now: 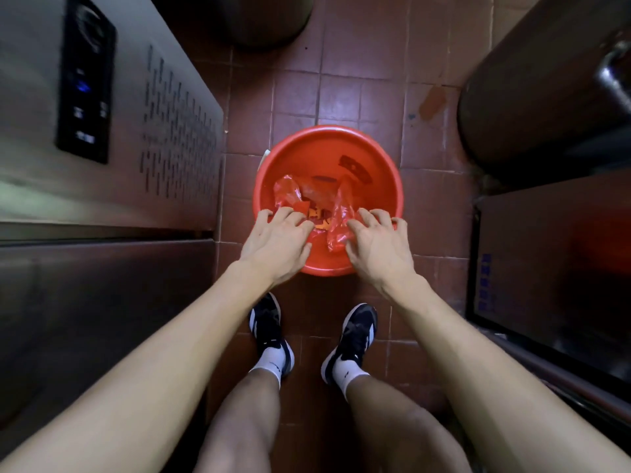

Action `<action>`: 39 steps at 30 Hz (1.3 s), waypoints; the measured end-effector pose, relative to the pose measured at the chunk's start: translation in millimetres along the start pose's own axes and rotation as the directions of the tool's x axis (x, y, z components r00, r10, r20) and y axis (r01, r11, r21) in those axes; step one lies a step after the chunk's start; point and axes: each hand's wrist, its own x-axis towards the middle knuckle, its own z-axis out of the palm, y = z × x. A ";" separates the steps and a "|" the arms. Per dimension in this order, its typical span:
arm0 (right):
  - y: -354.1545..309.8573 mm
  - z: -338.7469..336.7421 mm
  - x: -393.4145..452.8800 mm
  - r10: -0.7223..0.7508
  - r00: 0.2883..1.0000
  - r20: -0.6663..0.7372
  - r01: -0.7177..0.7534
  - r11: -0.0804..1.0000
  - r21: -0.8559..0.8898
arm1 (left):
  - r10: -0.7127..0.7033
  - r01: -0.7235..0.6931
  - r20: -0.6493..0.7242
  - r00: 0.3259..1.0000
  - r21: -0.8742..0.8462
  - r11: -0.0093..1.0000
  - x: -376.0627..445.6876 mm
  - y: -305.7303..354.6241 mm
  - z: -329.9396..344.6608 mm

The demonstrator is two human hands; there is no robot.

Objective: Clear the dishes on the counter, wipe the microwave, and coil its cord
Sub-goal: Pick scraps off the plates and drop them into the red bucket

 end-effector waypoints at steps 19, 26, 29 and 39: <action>-118.4 -349.0 -178.5 -0.400 0.888 -0.227 0.416 0.909 0.026 | -0.472 0.396 -0.326 0.819 -0.275 0.876 -274.4 40.0 -320.2; -211.2 -406.3 -231.3 -0.563 0.786 -0.255 0.576 0.817 -0.027 | -0.637 0.534 -0.372 0.675 -0.348 0.770 -397.2 8.8 -353.5; -253.6 -409.7 -258.1 -0.613 0.746 -0.258 0.626 0.779 -0.041 | -0.691 0.571 -0.399 0.603 -0.388 0.723 -454.3 1.7 -348.0; -395.5 -383.3 -383.1 -0.794 0.562 -0.230 0.803 0.591 -0.079 | -0.825 0.666 -0.398 0.401 -0.492 0.561 -662.3 -6.1 -294.5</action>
